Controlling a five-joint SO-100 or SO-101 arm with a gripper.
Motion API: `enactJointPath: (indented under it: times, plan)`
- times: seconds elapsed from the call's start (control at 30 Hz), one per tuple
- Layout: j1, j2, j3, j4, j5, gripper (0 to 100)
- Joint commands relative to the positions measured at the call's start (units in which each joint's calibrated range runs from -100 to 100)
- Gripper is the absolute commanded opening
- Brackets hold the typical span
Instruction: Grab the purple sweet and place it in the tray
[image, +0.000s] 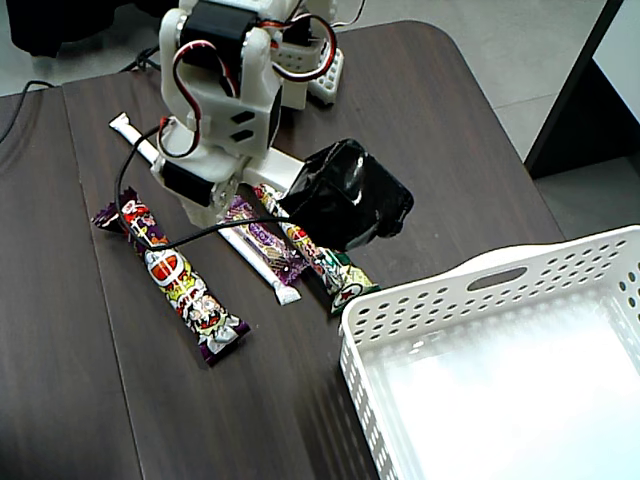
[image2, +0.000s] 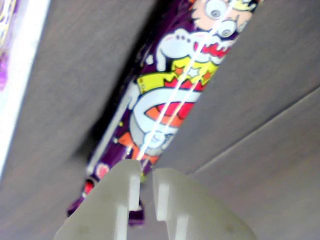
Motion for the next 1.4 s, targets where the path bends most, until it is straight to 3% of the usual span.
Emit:
enactJointPath:
  times: [0.0, 0.3, 0.6, 0.87, 1.37]
  plan:
    - [2.36, -1.54, -0.53, 1.02, -0.18, 2]
    - [8.32, -1.46, -0.53, 0.25, -6.58, 2]
    - [9.13, -0.87, 5.95, -0.69, -6.68, 2]
    - [7.22, 0.39, 7.23, -0.77, -6.63, 19]
    - [4.57, 6.83, 7.60, -5.23, -8.26, 20]
